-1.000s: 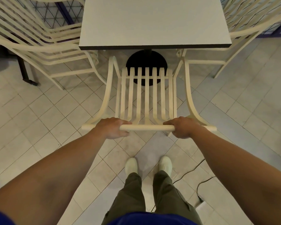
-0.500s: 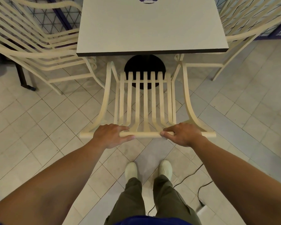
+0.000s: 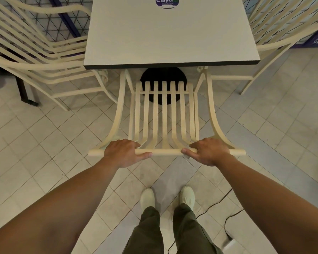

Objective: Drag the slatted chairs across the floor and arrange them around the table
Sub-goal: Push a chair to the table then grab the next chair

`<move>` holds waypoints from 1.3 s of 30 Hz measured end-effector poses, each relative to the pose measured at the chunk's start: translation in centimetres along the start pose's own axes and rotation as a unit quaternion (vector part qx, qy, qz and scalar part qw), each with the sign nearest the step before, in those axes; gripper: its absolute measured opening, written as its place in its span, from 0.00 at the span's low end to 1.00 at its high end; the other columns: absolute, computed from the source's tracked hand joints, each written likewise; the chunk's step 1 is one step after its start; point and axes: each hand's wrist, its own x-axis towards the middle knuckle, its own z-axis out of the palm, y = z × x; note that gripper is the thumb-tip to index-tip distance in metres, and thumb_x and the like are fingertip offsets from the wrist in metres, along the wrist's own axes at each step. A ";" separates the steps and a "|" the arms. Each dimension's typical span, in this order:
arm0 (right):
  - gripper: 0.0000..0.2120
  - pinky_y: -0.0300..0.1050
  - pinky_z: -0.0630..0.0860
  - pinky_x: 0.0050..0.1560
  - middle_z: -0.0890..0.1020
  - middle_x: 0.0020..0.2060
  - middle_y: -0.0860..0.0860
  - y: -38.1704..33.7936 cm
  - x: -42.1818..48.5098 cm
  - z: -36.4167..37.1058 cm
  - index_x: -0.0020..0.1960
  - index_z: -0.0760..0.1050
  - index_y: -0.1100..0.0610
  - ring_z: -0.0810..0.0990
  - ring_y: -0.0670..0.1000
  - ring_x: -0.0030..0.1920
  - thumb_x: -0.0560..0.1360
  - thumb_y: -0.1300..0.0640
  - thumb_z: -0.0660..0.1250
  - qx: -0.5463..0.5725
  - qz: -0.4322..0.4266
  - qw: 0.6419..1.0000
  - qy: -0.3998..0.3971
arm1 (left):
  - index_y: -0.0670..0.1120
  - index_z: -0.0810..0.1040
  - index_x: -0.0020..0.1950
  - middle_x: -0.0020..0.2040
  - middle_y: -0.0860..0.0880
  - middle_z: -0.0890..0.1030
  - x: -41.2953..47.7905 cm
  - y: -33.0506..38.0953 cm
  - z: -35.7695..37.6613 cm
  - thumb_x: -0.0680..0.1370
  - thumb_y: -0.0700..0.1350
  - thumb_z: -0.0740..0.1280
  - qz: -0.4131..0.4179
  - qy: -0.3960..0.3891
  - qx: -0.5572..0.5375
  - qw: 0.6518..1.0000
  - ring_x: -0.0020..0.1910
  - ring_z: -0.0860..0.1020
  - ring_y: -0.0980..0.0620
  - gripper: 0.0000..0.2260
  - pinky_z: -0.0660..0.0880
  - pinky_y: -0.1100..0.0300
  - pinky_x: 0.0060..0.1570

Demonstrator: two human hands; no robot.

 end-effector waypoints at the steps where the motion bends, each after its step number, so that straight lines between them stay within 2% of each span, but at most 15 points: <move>1: 0.52 0.46 0.80 0.44 0.79 0.37 0.44 0.1 0.1 0.0 0.64 0.80 0.44 0.79 0.48 0.39 0.64 0.19 0.31 -0.003 -0.002 1.000 -0.001 | 0.59 0.81 0.56 0.44 0.57 0.82 0.0 -0.1 -0.1 0.66 0.84 0.46 0.000 0.001 -0.002 1.000 0.44 0.80 0.51 0.40 0.76 0.53 0.45; 3: 0.52 0.47 0.81 0.45 0.80 0.37 0.45 0.1 0.0 0.2 0.62 0.81 0.44 0.79 0.48 0.39 0.65 0.19 0.31 0.001 -0.007 1.000 -0.006 | 0.57 0.80 0.48 0.39 0.57 0.80 -0.2 -0.1 -0.1 0.65 0.84 0.46 0.004 -0.004 -0.008 1.000 0.41 0.79 0.52 0.38 0.77 0.53 0.44; 6: 0.53 0.47 0.81 0.45 0.82 0.40 0.45 0.4 -0.1 0.4 0.62 0.81 0.44 0.80 0.48 0.39 0.64 0.18 0.30 0.018 -0.014 1.000 -0.007 | 0.57 0.77 0.42 0.38 0.56 0.79 -0.4 -0.8 -0.1 0.65 0.84 0.46 0.011 -0.009 -0.026 1.000 0.39 0.78 0.53 0.36 0.76 0.54 0.43; 11: 0.45 0.42 0.76 0.42 0.83 0.45 0.43 2.2 -1.0 0.5 0.61 0.82 0.43 0.81 0.47 0.43 0.66 0.18 0.41 0.039 0.003 0.999 0.001 | 0.60 0.79 0.47 0.41 0.57 0.80 -1.0 -2.4 0.1 0.61 0.86 0.46 -0.005 -0.015 -0.033 0.999 0.42 0.79 0.54 0.38 0.72 0.54 0.43; 16: 0.46 0.44 0.79 0.45 0.84 0.44 0.43 2.2 -1.5 1.0 0.58 0.83 0.43 0.80 0.46 0.42 0.65 0.18 0.41 0.058 0.016 0.998 0.004 | 0.60 0.81 0.47 0.40 0.57 0.80 -1.6 -1.7 0.3 0.61 0.86 0.41 -0.012 0.007 -0.022 1.000 0.42 0.79 0.52 0.42 0.70 0.54 0.43; 19: 0.47 0.45 0.79 0.45 0.83 0.43 0.43 2.1 -1.8 1.3 0.57 0.83 0.43 0.80 0.47 0.41 0.65 0.16 0.39 0.064 0.015 0.998 0.002 | 0.58 0.81 0.43 0.38 0.56 0.80 -2.5 -1.7 0.8 0.59 0.86 0.37 -0.008 0.022 -0.028 0.999 0.40 0.79 0.52 0.45 0.70 0.55 0.40; 23: 0.51 0.49 0.81 0.46 0.83 0.42 0.43 1.8 -2.8 2.1 0.57 0.83 0.41 0.80 0.47 0.41 0.62 0.14 0.35 0.058 0.015 0.998 -0.001 | 0.58 0.79 0.41 0.37 0.56 0.80 -3.9 -1.4 1.8 0.59 0.86 0.38 -0.005 0.022 -0.040 0.999 0.38 0.78 0.54 0.43 0.70 0.57 0.37; 26: 0.52 0.47 0.81 0.46 0.83 0.42 0.42 1.4 -3.5 2.6 0.57 0.83 0.42 0.80 0.46 0.40 0.61 0.14 0.34 0.060 0.016 0.998 0.001 | 0.59 0.79 0.43 0.37 0.57 0.80 -4.4 -1.6 2.3 0.60 0.86 0.37 0.002 0.037 -0.031 0.999 0.39 0.79 0.53 0.43 0.70 0.56 0.38; 35: 0.52 0.44 0.80 0.42 0.82 0.41 0.42 1.6 -3.9 3.2 0.59 0.82 0.41 0.79 0.45 0.39 0.61 0.15 0.33 0.052 0.027 0.998 0.027 | 0.58 0.77 0.41 0.35 0.56 0.79 -4.0 -1.4 2.2 0.60 0.85 0.34 0.014 0.050 -0.018 0.999 0.36 0.78 0.54 0.43 0.74 0.57 0.38; 39: 0.53 0.44 0.81 0.41 0.81 0.40 0.43 1.8 -3.4 3.3 0.59 0.82 0.41 0.79 0.45 0.38 0.60 0.14 0.32 0.045 0.025 0.998 0.027 | 0.59 0.84 0.49 0.36 0.57 0.81 -3.2 -1.5 1.9 0.58 0.86 0.35 0.009 0.035 -0.017 0.999 0.37 0.79 0.55 0.49 0.77 0.56 0.41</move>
